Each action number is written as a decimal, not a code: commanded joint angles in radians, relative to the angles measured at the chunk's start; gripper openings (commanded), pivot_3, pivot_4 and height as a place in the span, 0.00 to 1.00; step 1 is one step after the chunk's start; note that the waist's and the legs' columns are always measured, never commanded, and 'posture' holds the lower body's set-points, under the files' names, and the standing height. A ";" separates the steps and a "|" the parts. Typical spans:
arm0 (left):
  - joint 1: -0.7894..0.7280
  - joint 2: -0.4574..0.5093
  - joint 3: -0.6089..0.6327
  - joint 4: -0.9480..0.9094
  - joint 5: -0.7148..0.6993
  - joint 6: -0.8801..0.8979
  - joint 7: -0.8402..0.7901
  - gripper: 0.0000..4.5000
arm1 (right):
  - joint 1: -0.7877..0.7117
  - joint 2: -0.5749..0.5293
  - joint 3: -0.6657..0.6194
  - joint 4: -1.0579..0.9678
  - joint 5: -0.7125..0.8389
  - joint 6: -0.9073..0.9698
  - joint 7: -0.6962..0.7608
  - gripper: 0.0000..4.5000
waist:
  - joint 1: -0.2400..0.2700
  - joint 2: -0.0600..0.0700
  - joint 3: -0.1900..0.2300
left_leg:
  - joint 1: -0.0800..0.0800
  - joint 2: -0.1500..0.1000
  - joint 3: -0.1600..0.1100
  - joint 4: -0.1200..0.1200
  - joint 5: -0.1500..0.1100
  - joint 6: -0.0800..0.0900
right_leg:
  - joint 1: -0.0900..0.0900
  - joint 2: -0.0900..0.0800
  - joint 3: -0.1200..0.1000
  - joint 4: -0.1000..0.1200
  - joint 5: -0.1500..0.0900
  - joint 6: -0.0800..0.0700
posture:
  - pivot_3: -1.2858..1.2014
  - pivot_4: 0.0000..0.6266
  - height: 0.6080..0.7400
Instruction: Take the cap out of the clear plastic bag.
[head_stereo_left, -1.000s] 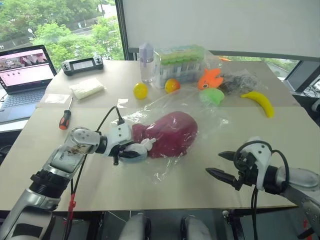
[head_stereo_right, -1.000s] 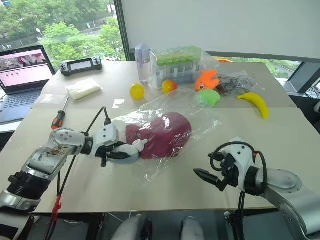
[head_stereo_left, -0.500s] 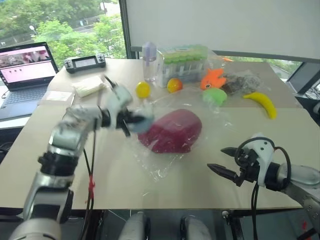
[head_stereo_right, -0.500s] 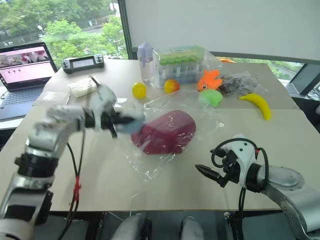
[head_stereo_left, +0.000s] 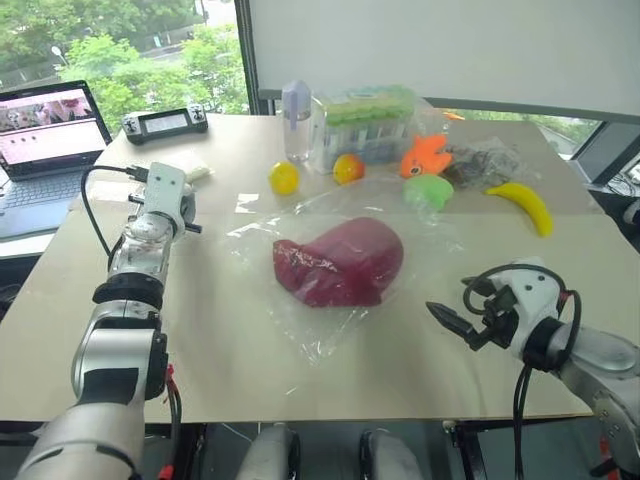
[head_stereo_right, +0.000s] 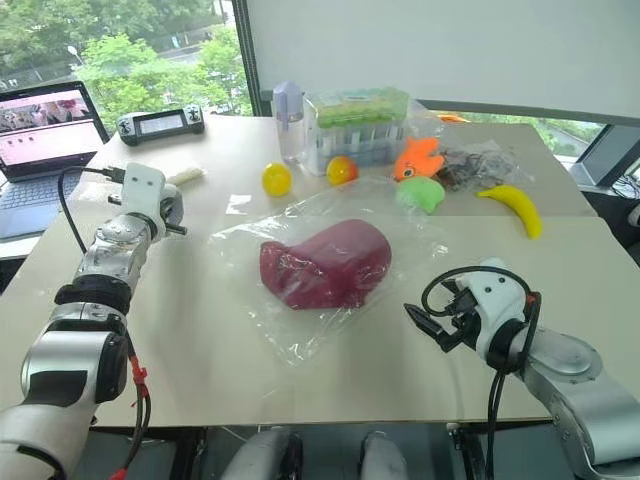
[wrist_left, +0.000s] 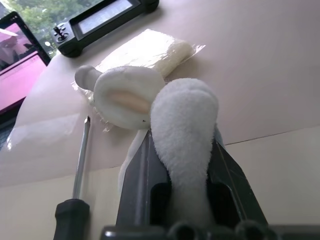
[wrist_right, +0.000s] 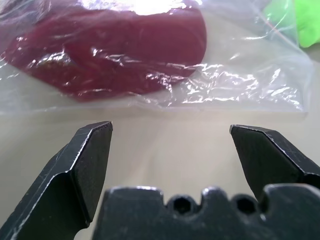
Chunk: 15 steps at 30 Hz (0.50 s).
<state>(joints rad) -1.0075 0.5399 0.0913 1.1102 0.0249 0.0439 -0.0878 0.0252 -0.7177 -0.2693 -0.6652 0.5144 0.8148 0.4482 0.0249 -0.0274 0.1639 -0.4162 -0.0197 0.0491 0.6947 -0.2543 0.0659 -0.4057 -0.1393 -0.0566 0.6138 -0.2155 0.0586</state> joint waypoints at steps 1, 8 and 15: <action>-0.038 0.011 0.026 0.062 -0.002 -0.051 0.027 0.14 | -0.018 0.007 -0.040 -0.052 -0.002 -0.009 -0.026 1.00 | 0.000 0.000 0.000 | 0.000 0.000 0.000 0.000 0.000 0.000 | 0.000 0.000 0.000 0.000 0.000 0.000 | 0.52 0.24 1.00; -0.075 0.041 0.093 0.107 -0.044 -0.061 0.013 0.72 | 0.002 -0.004 -0.065 -0.068 -0.009 -0.008 -0.028 1.00 | -0.005 0.000 0.000 | 0.000 0.000 0.001 0.000 0.000 0.000 | 0.000 0.000 0.000 0.001 0.000 0.000 | 0.52 0.24 1.00; -0.173 0.037 0.108 -0.022 -0.097 -0.170 -0.195 0.98 | -0.013 -0.010 -0.099 -0.049 0.001 -0.003 -0.018 1.00 | -0.002 0.000 0.000 | 0.000 0.000 0.001 0.000 0.000 0.000 | 0.000 -0.001 -0.001 0.001 0.000 0.000 | 0.52 0.24 1.00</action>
<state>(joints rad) -1.1478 0.5858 0.1966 1.1584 -0.0393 -0.0927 -0.1736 0.0254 -0.7166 -0.3391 -0.6990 0.5138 0.8156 0.4299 0.0232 -0.0275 0.1639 -0.4159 -0.0199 0.0505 0.6948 -0.2544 0.0658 -0.4052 -0.1402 -0.0576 0.6145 -0.2153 0.0589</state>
